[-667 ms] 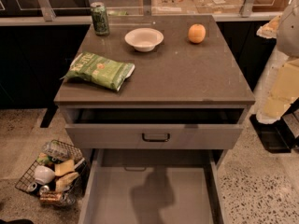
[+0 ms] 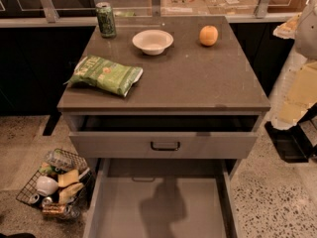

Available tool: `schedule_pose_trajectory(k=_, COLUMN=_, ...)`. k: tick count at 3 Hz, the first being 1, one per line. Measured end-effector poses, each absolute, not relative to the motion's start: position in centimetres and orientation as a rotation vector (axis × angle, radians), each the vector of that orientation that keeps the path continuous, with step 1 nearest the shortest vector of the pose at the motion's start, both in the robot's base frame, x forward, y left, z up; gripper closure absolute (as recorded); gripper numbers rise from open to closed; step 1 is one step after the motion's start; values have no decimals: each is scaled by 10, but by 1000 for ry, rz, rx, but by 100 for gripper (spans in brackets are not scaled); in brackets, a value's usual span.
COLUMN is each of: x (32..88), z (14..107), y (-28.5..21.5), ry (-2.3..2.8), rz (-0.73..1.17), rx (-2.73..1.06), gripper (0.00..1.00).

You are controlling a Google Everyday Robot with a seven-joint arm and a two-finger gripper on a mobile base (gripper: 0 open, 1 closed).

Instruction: Place orange into middle drawer

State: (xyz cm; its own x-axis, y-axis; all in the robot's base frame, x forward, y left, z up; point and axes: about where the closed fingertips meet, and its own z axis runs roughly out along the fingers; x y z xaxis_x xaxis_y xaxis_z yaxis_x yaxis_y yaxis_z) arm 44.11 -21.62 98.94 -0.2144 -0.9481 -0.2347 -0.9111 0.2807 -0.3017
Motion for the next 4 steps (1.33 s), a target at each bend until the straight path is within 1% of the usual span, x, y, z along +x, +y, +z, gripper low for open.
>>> schedule_pose_trajectory(k=1, x=464, z=990, y=-242, ry=2164, rz=-156, rx=-1575, gripper=0)
schedule_pose_trajectory(k=2, x=513, z=998, y=-276, ry=2069, rz=-183, rx=-1406, gripper=0)
schedule_pose_trajectory(k=3, x=569, z=1003, y=-294, ry=1929, rz=-149, rx=-1243, gripper=0)
schedule_pose_trajectory(k=4, x=624, z=1002, y=-288, ry=1783, rz=-33, rx=-1063, gripper=0)
